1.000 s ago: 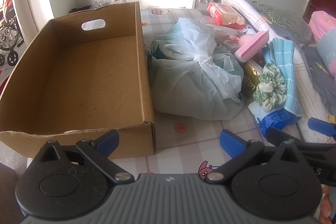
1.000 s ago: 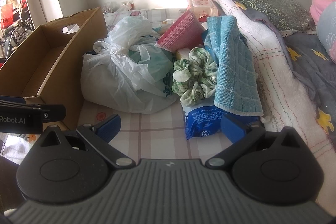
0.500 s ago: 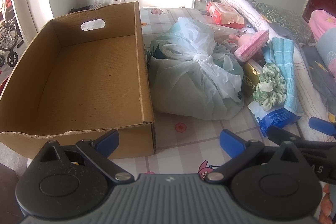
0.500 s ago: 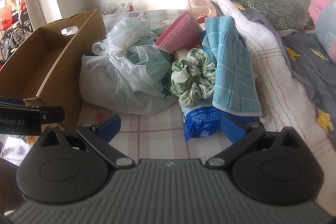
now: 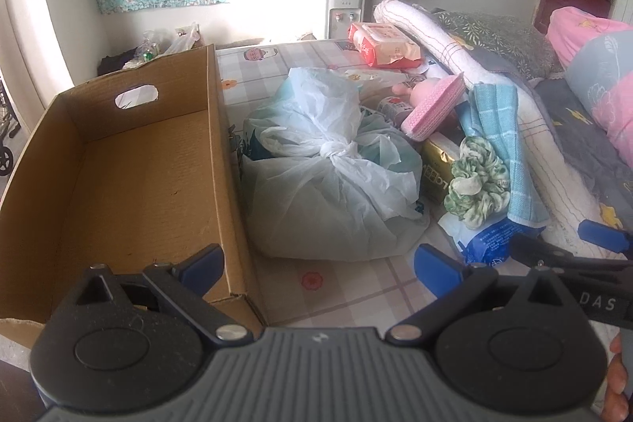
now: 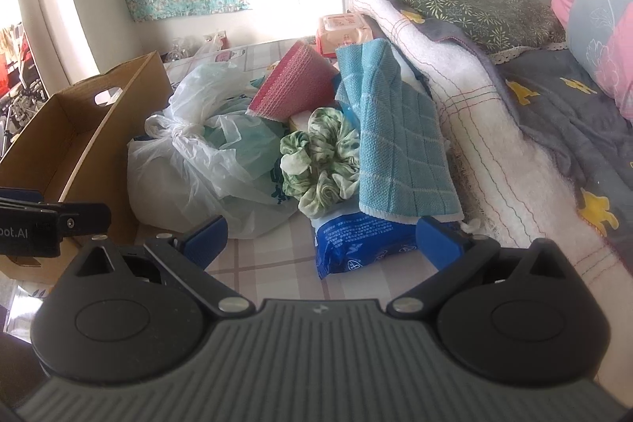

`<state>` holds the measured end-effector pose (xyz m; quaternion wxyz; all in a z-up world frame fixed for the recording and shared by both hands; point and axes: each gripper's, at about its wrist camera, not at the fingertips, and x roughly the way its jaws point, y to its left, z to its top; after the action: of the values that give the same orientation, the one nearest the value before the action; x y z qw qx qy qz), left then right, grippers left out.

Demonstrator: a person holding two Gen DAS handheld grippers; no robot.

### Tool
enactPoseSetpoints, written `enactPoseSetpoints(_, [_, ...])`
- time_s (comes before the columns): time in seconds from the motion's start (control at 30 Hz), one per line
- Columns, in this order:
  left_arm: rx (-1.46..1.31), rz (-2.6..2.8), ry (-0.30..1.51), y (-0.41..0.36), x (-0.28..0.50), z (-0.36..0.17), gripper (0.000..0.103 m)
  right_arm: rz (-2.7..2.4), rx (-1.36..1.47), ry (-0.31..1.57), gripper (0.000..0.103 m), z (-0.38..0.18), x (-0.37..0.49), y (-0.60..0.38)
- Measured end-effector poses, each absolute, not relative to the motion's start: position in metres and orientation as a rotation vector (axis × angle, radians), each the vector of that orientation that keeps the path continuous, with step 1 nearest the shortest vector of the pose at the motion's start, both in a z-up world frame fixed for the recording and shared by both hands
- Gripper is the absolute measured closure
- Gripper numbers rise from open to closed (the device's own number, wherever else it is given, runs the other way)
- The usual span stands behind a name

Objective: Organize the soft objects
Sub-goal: 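Reach the right gripper down and grasp the pink scrubbing sponge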

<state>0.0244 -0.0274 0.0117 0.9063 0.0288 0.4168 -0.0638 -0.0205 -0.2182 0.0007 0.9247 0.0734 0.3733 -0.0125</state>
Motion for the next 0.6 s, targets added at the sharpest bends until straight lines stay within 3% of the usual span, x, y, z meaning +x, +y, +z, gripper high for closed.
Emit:
enactPoseSetpoints(0.37, [0.057,-0.318,0.698,-0.066,0.08,0.028,0.001,0.034,0.265,0.588,0.001,0.052,0.032,-0.282])
enactPoseSetpoints(0.53, [0.017,-0.367,0.66,-0.083,0.104,0.025,0.007,0.146,0.336,0.599,0.003,0.075,0.09,-0.302])
enactPoseSetpoints(0.6, [0.012,-0.37,0.661,-0.089,0.114,0.024,0.016,0.179,0.385,0.642,0.008,0.074,0.118,-0.31])
